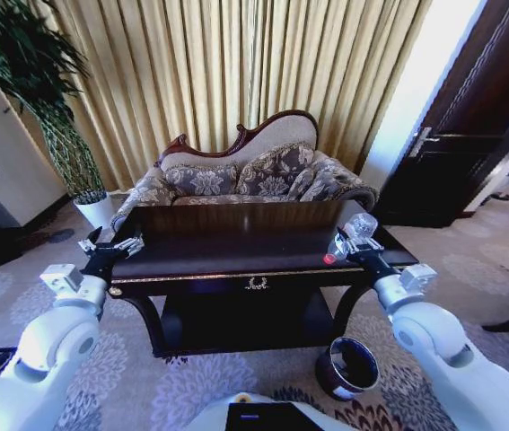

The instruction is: Move to the front of the table and place the trash on the table into the trash bin.

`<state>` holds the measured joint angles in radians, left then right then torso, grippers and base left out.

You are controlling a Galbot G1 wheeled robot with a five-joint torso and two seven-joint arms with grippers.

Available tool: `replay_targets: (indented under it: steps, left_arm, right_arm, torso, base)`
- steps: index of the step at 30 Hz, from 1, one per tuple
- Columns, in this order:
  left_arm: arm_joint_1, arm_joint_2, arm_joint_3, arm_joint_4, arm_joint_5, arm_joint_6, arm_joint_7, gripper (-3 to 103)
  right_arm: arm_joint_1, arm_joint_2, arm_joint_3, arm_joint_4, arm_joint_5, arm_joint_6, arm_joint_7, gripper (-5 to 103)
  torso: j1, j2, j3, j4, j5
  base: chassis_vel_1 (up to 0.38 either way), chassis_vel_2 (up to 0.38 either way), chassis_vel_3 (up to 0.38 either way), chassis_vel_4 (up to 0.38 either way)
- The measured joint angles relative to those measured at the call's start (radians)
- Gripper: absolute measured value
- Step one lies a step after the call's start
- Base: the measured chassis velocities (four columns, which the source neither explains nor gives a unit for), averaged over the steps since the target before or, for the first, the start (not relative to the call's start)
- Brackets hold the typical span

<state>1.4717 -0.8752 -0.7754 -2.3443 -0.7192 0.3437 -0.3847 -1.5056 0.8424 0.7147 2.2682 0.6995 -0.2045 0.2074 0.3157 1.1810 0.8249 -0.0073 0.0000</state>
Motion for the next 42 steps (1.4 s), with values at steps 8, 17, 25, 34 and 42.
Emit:
replay_targets:
  steps: [8,17,25,34,42]
  left_arm:
    - [0.008,0.001,-0.001,-0.004,0.003,-0.004,0.001,100]
    - [0.015,0.0,-0.002,-0.003,0.006,-0.016,0.008,100]
    - [0.011,0.001,0.002,0.003,0.008,-0.022,0.01,100]
    - [0.012,-0.003,0.009,0.009,0.027,-0.036,0.01,100]
    - [0.014,0.003,0.0,-0.017,0.024,-0.034,0.007,100]
  right_arm:
    - [-0.016,0.013,0.007,0.021,-0.006,0.001,0.004,25]
    - [-0.02,0.021,0.006,0.03,-0.013,0.001,0.006,25]
    - [-0.014,0.025,-0.008,0.02,-0.027,0.001,0.01,25]
    - [-0.002,0.062,-0.065,-0.059,-0.05,0.001,0.027,25]
    - [0.058,0.122,-0.131,-0.285,-0.062,-0.001,0.026,25]
  torso:
    - [0.0,0.0,0.0,-0.0001,-0.0001]
    - [0.0,0.0,0.0,-0.0001,0.0]
    - [0.0,0.0,0.0,-0.0001,-0.0001]
    - [-0.001,0.0,0.0,-0.0002,0.0001]
    - [0.0,0.0,0.0,-0.0001,0.0001]
  base:
    - [0.107,-0.102,-0.105,0.096]
    - [0.127,-0.119,-0.124,0.12]
    - [0.119,-0.101,-0.116,0.102]
    - [0.076,-0.078,-0.074,0.082]
    - [0.0,0.0,0.0,0.0]
